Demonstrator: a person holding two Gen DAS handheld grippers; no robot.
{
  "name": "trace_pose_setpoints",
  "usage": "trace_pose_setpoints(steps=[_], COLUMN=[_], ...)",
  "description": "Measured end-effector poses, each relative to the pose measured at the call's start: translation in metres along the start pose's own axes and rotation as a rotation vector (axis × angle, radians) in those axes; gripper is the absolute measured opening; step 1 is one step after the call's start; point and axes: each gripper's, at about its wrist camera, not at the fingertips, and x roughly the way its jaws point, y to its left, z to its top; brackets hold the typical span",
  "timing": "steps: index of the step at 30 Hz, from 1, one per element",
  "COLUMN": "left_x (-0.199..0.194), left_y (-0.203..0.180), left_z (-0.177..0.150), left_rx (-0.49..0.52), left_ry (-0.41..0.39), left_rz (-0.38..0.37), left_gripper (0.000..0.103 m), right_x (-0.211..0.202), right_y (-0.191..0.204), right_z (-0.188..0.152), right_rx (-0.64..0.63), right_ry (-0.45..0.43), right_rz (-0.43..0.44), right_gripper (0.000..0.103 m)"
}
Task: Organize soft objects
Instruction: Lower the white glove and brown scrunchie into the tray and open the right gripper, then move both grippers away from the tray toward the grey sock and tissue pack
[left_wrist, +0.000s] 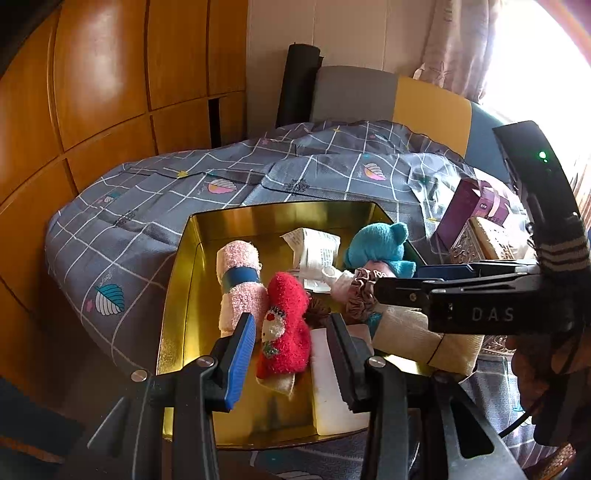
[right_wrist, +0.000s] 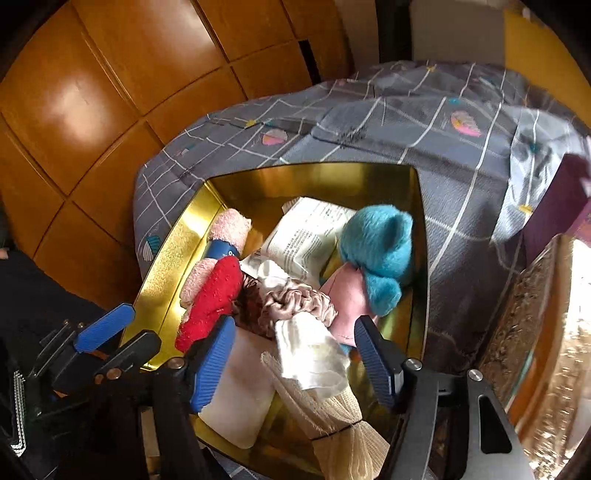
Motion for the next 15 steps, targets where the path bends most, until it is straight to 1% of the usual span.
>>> trace_pose_setpoints(steps=[5,9,15], left_x=[-0.005,-0.007,-0.009], left_y=[-0.002,-0.006,-0.016], left_z=[0.002,0.003,0.004], left_rx=[0.008,0.017,0.043], left_ry=[-0.013,-0.018,-0.020], left_rz=[-0.002,-0.008,-0.023], left_gripper=[0.040,0.040,0.040], right_x=[-0.018,-0.035,-0.062], right_y=[0.005,0.007,0.004], right_z=[-0.004,-0.010,-0.021], right_rx=[-0.032,-0.065,-0.088], right_ry=[-0.048,-0.104,-0.181], right_rz=[-0.052,-0.099,-0.164], right_gripper=[0.068,0.068,0.070])
